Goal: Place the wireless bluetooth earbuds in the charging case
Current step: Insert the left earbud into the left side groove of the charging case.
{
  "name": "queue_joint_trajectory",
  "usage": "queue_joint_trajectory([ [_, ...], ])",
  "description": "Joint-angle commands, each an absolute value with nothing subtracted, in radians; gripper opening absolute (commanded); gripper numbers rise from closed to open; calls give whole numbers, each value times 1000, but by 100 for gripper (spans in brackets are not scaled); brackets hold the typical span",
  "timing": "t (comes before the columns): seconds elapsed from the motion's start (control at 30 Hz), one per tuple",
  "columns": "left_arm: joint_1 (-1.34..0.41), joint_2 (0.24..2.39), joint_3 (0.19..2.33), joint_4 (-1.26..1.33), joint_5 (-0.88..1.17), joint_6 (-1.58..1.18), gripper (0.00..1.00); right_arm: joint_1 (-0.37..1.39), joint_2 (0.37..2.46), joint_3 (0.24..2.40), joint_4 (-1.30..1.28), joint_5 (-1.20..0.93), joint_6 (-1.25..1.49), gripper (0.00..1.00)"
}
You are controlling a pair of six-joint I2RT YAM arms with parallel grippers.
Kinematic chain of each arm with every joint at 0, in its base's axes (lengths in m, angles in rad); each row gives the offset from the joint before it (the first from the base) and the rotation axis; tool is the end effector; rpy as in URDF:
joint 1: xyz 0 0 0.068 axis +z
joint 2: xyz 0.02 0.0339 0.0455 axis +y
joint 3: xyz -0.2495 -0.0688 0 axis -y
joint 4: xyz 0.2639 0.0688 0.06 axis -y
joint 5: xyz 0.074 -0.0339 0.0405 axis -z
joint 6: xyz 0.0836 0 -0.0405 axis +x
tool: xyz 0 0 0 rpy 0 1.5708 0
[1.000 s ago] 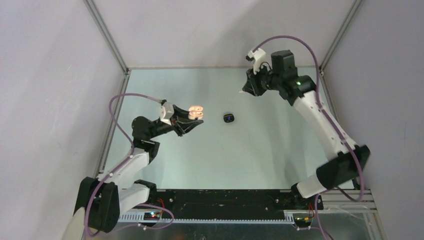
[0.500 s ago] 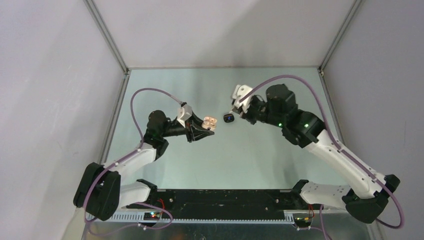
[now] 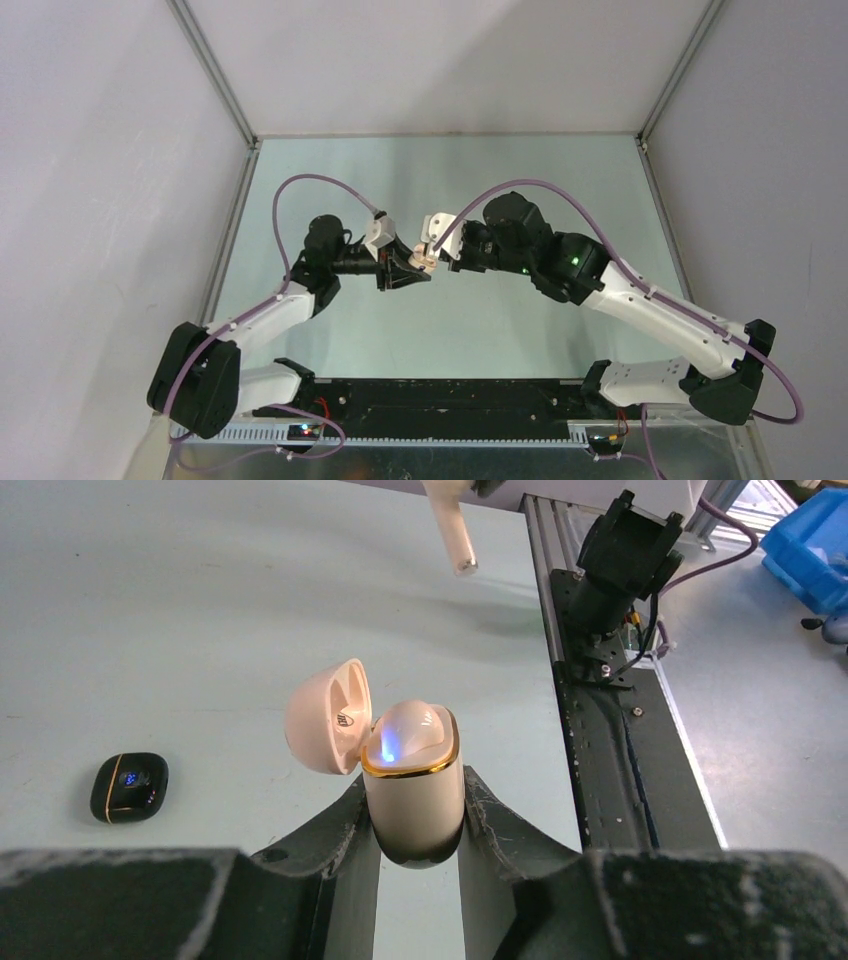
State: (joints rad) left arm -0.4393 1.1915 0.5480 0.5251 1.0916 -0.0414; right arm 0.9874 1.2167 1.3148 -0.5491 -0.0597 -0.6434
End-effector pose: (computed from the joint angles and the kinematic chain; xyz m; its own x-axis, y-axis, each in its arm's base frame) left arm 0.2277 -0.1890 0.2216 -0.1479 0.0484 -0.9878 0.9883 0.0446 -0.1458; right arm 0.1787 0.2798 0.3645 0.3254 -0.5940 -0.7357 -0.8342 0.1858 -0.5191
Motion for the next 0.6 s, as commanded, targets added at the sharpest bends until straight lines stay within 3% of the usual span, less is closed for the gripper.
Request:
queue_joint_trajectory([
  [0.0, -449, 1191, 597, 482, 1130, 32, 14, 1014, 1221, 1303, -569, -59, -684, 11],
  [0.57, -453, 1174, 614, 400, 1145, 105, 14, 1067, 1291, 1260, -530, 30, -699, 12],
])
